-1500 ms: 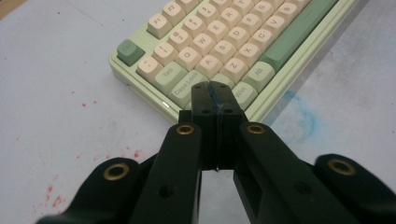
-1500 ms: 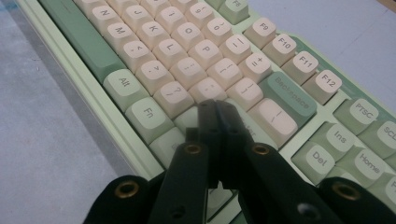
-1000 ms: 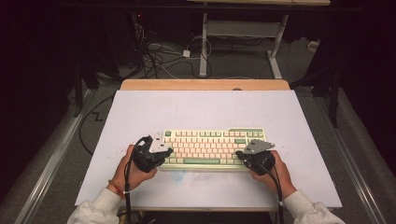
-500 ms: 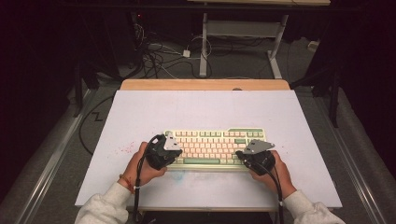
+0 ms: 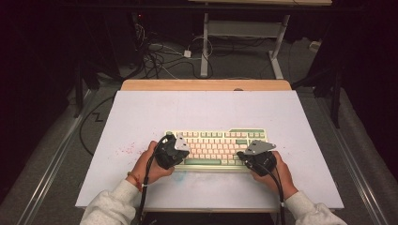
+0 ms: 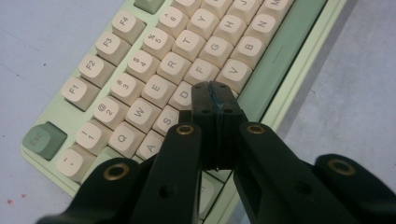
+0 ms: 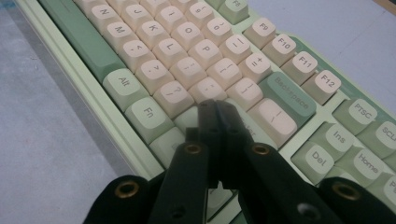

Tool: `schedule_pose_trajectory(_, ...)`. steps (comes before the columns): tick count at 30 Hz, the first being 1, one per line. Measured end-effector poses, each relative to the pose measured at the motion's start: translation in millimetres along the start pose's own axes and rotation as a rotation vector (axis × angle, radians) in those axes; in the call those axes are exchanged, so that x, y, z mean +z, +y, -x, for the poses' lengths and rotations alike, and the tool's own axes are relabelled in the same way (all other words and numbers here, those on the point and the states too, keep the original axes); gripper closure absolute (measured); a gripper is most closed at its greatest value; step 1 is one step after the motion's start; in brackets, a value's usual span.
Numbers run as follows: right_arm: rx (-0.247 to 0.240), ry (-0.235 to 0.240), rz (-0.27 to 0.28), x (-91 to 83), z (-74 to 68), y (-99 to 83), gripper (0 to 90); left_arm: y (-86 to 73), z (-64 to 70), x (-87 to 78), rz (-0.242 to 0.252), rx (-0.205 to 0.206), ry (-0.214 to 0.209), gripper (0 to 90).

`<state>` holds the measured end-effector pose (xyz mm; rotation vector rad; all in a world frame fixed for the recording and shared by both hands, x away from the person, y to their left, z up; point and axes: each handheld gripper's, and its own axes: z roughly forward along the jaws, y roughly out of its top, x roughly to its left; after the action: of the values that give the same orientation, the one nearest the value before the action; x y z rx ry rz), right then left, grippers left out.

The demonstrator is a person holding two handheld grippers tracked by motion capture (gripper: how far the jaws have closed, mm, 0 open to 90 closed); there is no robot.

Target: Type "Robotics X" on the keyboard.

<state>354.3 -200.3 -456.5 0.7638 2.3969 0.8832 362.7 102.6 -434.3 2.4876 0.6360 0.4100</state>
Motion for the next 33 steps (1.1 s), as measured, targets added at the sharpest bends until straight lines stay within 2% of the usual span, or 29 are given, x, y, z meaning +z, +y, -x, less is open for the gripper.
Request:
schedule_pose_trajectory(12,0.001,0.003,0.001,-0.1,0.1,-0.3,90.0,0.8,-3.8,9.4,-0.027,-0.003,0.004,87.3)
schedule_pose_trajectory(21,-0.001,0.001,0.001,-0.2,-0.1,-0.3,90.0,-0.8,-6.4,10.2,-0.024,-0.014,0.009,87.2)
schedule_pose_trajectory(28,-0.004,-0.001,0.000,-0.2,-0.3,-0.2,89.9,-1.9,-4.6,13.9,-0.036,-0.005,0.011,87.3)
schedule_pose_trajectory(33,-0.004,-0.001,0.000,-0.1,-0.4,-0.2,90.0,0.1,-2.6,8.4,-0.013,-0.001,0.021,87.3)
